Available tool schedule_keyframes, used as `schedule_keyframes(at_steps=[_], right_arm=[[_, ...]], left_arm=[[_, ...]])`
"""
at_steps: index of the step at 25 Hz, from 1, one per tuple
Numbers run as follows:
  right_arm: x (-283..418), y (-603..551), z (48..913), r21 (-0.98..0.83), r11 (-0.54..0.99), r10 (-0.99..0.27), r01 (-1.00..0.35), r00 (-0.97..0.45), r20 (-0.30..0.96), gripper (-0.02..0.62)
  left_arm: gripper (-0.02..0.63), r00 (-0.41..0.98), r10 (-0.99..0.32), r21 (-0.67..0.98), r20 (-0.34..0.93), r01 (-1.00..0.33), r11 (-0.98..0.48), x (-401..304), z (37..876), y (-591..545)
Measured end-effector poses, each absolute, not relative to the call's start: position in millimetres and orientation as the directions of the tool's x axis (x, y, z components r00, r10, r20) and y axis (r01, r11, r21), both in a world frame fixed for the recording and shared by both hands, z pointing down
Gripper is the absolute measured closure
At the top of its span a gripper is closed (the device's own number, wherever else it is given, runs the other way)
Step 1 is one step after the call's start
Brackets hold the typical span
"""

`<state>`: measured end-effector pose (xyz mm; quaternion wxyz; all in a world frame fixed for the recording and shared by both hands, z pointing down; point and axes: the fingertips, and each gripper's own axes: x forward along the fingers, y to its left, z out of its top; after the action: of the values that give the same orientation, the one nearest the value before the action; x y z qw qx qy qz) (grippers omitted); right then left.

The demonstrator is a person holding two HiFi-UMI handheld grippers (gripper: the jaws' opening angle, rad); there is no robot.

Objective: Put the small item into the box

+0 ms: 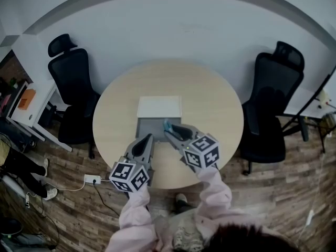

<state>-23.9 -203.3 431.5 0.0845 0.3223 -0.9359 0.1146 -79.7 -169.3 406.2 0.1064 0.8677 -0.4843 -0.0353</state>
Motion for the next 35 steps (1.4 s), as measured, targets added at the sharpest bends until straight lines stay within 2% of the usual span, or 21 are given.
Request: schedule_keyframes(at_steps=[16,35], right_arm=[[-35.2,-217.3,450.6,-0.175,0.788,-0.537,-0.59,-0.799,0.271,0.463],[-57.5,-258.8,479.0,-0.193,0.756,-0.534,-0.625,-0.76,0.37,0.463]], left_arm=[[0.595,0.484,-0.872,0.249,0.07,-0.855,-0.455,-85.7,426.0,-178.6],[0.595,0.533,-0.832,0.311,0.156,-0.826,-0.47,-109.3,461.5,-224.0]])
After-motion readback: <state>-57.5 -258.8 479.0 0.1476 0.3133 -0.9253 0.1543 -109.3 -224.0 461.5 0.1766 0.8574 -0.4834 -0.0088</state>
